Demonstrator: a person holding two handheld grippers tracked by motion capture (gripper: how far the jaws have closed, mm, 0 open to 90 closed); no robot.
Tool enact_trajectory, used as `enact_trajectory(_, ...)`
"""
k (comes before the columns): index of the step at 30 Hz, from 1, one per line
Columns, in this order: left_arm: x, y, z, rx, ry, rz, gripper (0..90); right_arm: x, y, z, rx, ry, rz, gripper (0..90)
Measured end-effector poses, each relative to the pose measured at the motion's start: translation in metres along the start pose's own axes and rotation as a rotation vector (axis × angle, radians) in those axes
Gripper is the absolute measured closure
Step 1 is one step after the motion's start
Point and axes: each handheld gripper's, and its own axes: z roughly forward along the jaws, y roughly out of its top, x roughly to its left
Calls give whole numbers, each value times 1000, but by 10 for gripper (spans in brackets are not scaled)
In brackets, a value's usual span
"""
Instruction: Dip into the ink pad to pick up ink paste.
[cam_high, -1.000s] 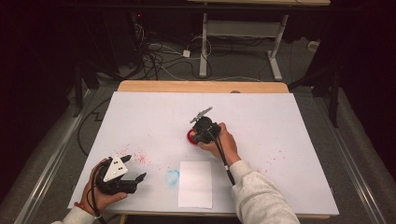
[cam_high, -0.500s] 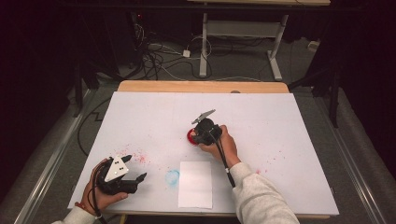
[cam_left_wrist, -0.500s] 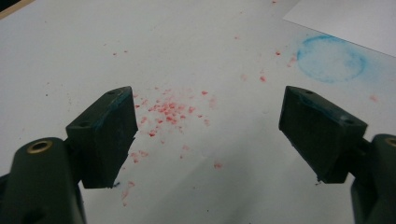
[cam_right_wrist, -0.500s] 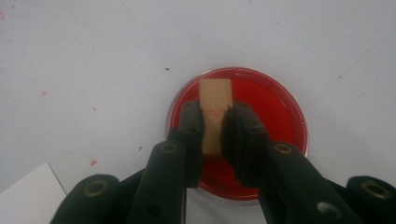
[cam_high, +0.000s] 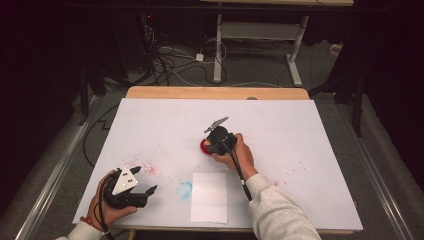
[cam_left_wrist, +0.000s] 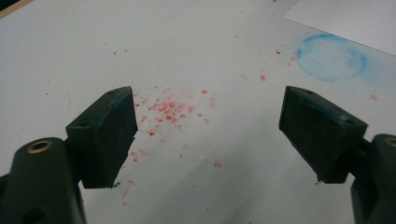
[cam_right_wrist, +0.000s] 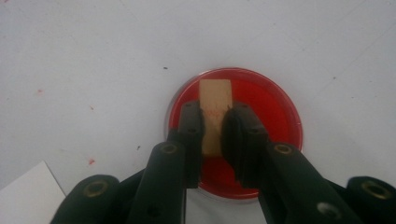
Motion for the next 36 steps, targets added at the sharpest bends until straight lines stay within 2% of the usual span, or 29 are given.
enact_trajectory(6, 0, 0, 0, 0, 0, 0, 182, -8, 4, -15, -30, -14, 10, 763)
enact_trajectory(15, 0, 0, 0, 7, -2, 6, 182, -17, 19, -55, -104, -40, 3, 762)
enact_trajectory(20, 0, 0, 0, 2, 0, 3, 182, -20, 20, -65, -124, -45, 6, 762)
enact_trajectory(27, 0, 0, 1, 4, -3, 4, 182, -21, 19, -63, -113, -45, 4, 762)
enact_trajectory(36, 0, 0, 1, 6, -5, 5, 182, -19, 8, -33, -24, -37, 2, 762)
